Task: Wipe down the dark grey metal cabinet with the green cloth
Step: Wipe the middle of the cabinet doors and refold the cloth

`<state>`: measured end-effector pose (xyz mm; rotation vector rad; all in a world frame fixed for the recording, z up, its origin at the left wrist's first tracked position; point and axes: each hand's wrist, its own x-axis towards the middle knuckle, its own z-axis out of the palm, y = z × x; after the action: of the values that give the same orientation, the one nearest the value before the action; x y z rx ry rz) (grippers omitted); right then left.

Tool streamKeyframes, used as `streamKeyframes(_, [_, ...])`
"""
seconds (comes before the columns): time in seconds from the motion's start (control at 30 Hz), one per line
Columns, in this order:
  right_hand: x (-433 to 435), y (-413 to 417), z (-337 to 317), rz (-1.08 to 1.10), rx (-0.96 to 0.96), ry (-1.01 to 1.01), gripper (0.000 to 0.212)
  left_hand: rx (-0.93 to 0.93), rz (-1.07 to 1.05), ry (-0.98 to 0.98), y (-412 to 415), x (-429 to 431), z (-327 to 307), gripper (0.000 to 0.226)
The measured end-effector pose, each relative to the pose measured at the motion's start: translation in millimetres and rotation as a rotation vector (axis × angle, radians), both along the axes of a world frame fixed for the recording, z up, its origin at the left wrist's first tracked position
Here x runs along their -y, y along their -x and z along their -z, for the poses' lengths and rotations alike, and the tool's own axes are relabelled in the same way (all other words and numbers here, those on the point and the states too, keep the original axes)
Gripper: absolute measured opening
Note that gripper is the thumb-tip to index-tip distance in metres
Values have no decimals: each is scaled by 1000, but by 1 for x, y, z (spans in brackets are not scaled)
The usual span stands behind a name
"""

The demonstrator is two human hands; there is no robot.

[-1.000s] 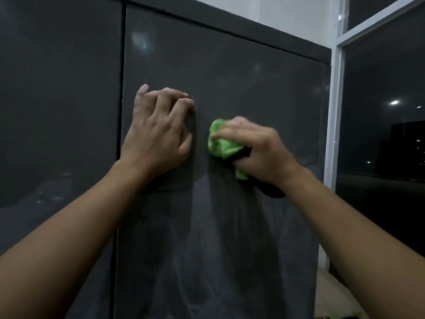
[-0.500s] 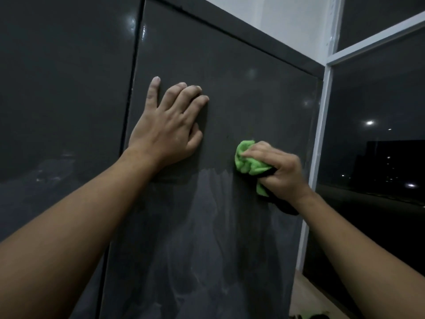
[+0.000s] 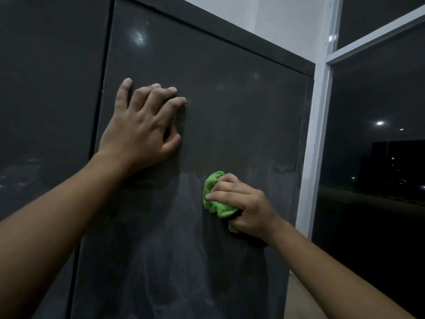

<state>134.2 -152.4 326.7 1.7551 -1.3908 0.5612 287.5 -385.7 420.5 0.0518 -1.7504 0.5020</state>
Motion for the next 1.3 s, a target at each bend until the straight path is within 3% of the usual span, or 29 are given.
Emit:
streamKeyframes(0.1, [-17,0,-19,40,-90,-78,54,0,1,-55,-2,-10,-6,63])
streamKeyframes(0.23, [-36,17,-68,197,-150,167,63,-8,63,-101,8,-45,-28,47])
streamKeyframes(0.33, [-47,31,-112,313,-125,244,67,62,111,-32,27,-73,-46,46])
streamKeyframes(0.5, [-71,47,-164,475,-255,248,64,132,115,62,59,-105,-67,47])
streamKeyframes(0.6, [-87,60,-192,540,-196,381,75,128,95,68,76,-112,-68,49])
streamKeyframes(0.7, [-107,76,-215,492,-92,519,73,106,74,60,89,-110,-62,52])
streamKeyframes(0.87, [-123,89,-190,421,50,626,64,59,72,66,93,-110,-57,50])
streamKeyframes(0.97, [-128,94,-141,374,-29,572,58,37,63,70,96,-111,-55,52])
streamKeyframes(1.1, [-141,90,-85,326,-98,303,43,28,39,69,95,-111,-54,55])
streamKeyframes(1.2, [-152,83,-99,317,-145,81,41,12,38,61,94,-111,-54,57])
streamKeyframes(1.3, [-156,83,-144,346,-201,221,51,-1,46,55,95,-111,-54,59])
